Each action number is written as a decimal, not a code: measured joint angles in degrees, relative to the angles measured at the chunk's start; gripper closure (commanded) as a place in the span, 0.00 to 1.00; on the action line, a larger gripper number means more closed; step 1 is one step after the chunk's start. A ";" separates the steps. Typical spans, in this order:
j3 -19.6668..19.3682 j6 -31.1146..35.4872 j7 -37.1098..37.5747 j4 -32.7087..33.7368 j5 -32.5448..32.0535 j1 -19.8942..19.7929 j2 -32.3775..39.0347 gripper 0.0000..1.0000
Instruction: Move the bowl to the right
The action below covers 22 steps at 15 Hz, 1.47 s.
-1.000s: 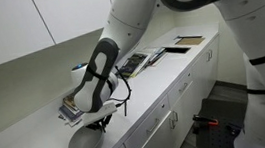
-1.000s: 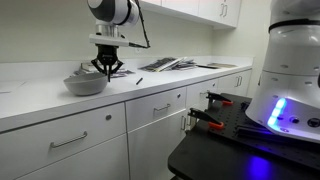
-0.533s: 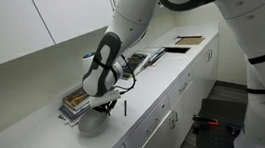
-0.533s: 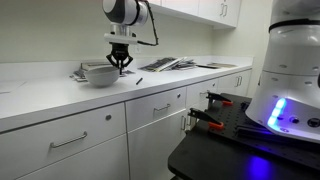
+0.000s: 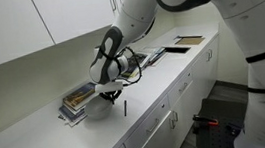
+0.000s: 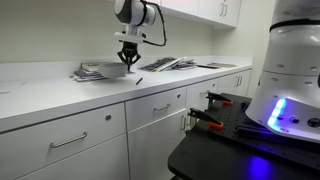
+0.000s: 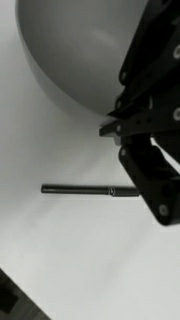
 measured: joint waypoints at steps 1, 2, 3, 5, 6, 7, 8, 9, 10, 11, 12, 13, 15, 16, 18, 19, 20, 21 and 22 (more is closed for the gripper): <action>0.09 0.00 0.00 0.02 1.11 -0.49 0.31 0.99; 0.14 0.00 0.00 0.03 1.93 -0.85 0.67 0.99; 0.20 0.00 0.00 0.04 2.55 -1.15 1.06 0.99; 0.56 0.00 0.00 0.05 3.83 -1.71 1.76 0.99; 0.68 0.00 0.00 0.05 4.08 -1.85 2.04 0.99; 0.72 0.00 0.00 0.05 4.11 -1.87 2.28 0.70; 0.75 0.00 0.00 0.05 4.12 -1.86 2.42 0.68; 0.78 0.00 0.00 0.05 4.12 -1.86 2.45 0.62; 0.79 0.01 -0.01 0.08 4.12 -1.86 2.43 0.56; 0.78 0.17 -0.01 0.10 4.12 -1.86 2.35 0.47; 0.75 0.45 -0.03 0.11 4.07 -1.86 2.20 0.40; 0.72 1.00 -0.15 0.08 4.06 -1.86 1.90 0.32; 0.69 2.27 -0.86 -0.22 4.05 -1.88 0.63 0.18; 0.67 2.32 -1.25 -0.59 4.01 -1.88 -0.55 0.09; 0.11 1.48 -1.32 -2.58 2.46 -1.65 -4.05 0.00; -0.78 0.44 -1.04 -4.07 0.55 -1.26 -6.12 0.00; -1.82 -0.90 -0.66 -5.75 -2.06 -0.89 -8.39 0.00; -2.85 -1.91 -0.24 -7.44 -4.92 -0.61 -10.61 0.00; -3.63 -2.61 0.28 -9.14 -7.94 -0.55 -12.89 0.00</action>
